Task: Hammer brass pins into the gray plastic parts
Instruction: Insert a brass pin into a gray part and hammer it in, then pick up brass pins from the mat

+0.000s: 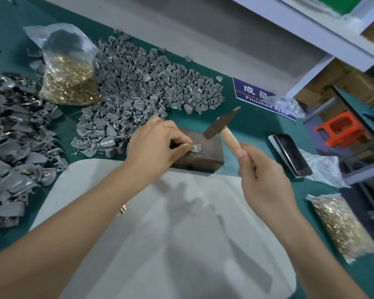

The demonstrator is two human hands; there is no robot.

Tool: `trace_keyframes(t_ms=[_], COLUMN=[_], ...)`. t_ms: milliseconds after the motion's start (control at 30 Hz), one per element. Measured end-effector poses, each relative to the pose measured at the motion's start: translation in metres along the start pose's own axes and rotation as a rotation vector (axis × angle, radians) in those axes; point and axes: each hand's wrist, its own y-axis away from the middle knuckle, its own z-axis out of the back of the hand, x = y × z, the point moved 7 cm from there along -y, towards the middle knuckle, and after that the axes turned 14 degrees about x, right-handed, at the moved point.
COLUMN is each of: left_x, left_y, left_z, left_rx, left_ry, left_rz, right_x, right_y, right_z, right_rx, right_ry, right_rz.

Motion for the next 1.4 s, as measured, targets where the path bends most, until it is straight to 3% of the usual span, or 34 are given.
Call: trace_keyframes(t_ms=[67,200,267,367,667,733,833,967,1133,1400], left_x=[0.001,0.0,-0.001,-0.001,-0.005,-0.011,-0.021,-0.028,0.009,0.094], left_y=[0.0,0.0,0.0,0.001,0.0,0.003,0.014,0.048,0.096,0.179], left_z=[0.0,0.0,0.001,0.001,0.001,0.01,0.032,0.06,0.116,0.193], left_rx=[0.004,-0.012,-0.018,-0.02,0.019,-0.003,-0.069,-0.097,-0.185,-0.261], left_ry=[0.007,-0.027,-0.043,-0.05,-0.036,0.026,0.034,-0.028,-0.128,-0.254], left_rz=[0.0,0.009,0.008,0.008,-0.003,-0.042,-0.096,-0.14,-0.025,0.363], right_x=[0.004,-0.002,-0.008,-0.011,-0.011,-0.006,0.008,0.062,0.154,0.284], right_y=[0.005,0.006,0.01,0.026,0.051,0.047,0.032,0.003,-0.027,-0.051], right_z=[0.003,-0.01,0.0,-0.004,-0.058,-0.06,-0.043,-0.03,-0.062,-0.14], right_rx=[-0.072,0.127,0.027,-0.042,0.274,0.255,0.065,-0.052,0.077,0.388], right_ry=[-0.118,0.039,0.135,0.05,-0.074,-0.066,-0.176,-0.479,-0.485,-0.356], right_rz=[0.03,-0.041,-0.054,0.004,0.219,0.222,0.194,0.324,0.486,0.667])
